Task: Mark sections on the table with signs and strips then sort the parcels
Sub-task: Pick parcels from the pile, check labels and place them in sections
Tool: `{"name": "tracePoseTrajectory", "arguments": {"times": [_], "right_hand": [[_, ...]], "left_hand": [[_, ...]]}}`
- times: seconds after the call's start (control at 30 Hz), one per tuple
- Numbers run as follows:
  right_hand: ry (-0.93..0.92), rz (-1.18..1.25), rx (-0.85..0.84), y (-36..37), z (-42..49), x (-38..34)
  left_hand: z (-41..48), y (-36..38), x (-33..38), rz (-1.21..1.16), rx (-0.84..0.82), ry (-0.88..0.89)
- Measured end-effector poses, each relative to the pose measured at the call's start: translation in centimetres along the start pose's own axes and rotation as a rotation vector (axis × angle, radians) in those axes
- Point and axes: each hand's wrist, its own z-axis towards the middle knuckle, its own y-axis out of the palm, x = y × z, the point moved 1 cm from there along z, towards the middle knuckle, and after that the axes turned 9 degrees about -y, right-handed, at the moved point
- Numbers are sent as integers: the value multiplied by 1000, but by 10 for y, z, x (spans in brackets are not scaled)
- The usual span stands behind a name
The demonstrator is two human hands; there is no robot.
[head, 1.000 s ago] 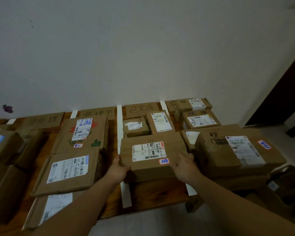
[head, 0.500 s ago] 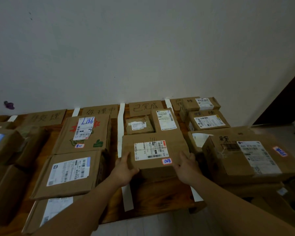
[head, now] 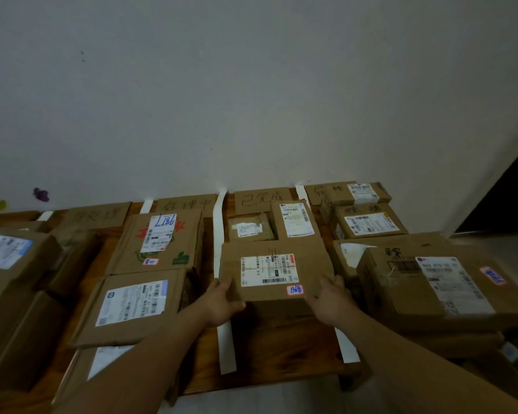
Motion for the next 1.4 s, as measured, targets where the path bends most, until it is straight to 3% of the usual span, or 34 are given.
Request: {"name": "tracePoseTrajectory", "arguments": {"times": [0.27, 0.43, 0.7, 1.03, 1.13, 1.4], "right_hand": [[6, -50, -35, 0, -12, 0], [-110, -115, -31, -12, -15, -17], [-350, -213, 33, -37, -36, -155], [-693, -334, -61, 82, -102, -413], [-804, -327, -92, 130, -127, -489], [-962, -376, -177, 232, -138, -643]], "left_hand": [[-7, 2, -5, 18, -13, -19], [-21, -22, 0, 71, 80, -41], [-75, -126, -45, 110, 336, -10], [-188, -287, -272, -12, 549, -140], [-228, -325, -348, 9, 567, -273], [-278, -404, -495, -225, 639, -538]]}}
